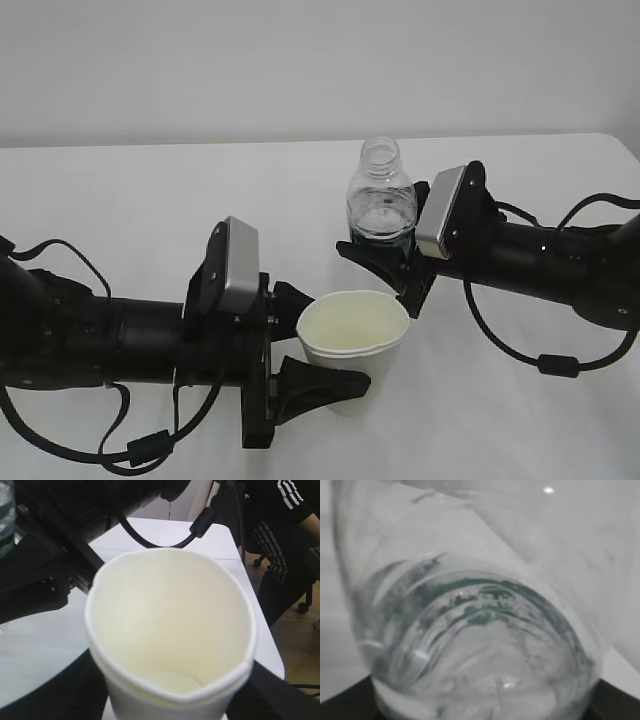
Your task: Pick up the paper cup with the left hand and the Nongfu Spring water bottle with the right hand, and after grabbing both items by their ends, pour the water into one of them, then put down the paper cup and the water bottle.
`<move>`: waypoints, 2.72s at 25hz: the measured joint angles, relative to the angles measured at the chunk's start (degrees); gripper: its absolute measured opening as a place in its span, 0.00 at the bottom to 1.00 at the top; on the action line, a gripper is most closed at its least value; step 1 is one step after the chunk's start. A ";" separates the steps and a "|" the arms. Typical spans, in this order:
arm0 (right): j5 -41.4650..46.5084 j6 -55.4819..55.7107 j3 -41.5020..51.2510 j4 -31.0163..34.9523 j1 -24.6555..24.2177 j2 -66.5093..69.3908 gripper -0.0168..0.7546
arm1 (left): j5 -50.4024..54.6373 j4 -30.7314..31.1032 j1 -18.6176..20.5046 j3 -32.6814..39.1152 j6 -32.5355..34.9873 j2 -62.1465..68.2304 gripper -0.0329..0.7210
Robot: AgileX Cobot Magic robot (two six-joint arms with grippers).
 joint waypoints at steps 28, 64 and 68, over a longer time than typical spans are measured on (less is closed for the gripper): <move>0.00 -20.90 0.00 6.36 0.00 0.00 0.64 | 0.00 -6.53 0.00 0.00 3.48 0.00 0.66; 0.00 -38.03 0.00 15.81 0.00 0.00 0.64 | 0.00 -10.46 0.10 0.00 4.31 0.00 0.64; 0.00 -38.58 0.00 15.93 0.00 0.00 0.64 | 0.47 -11.99 0.10 0.00 5.37 0.00 0.64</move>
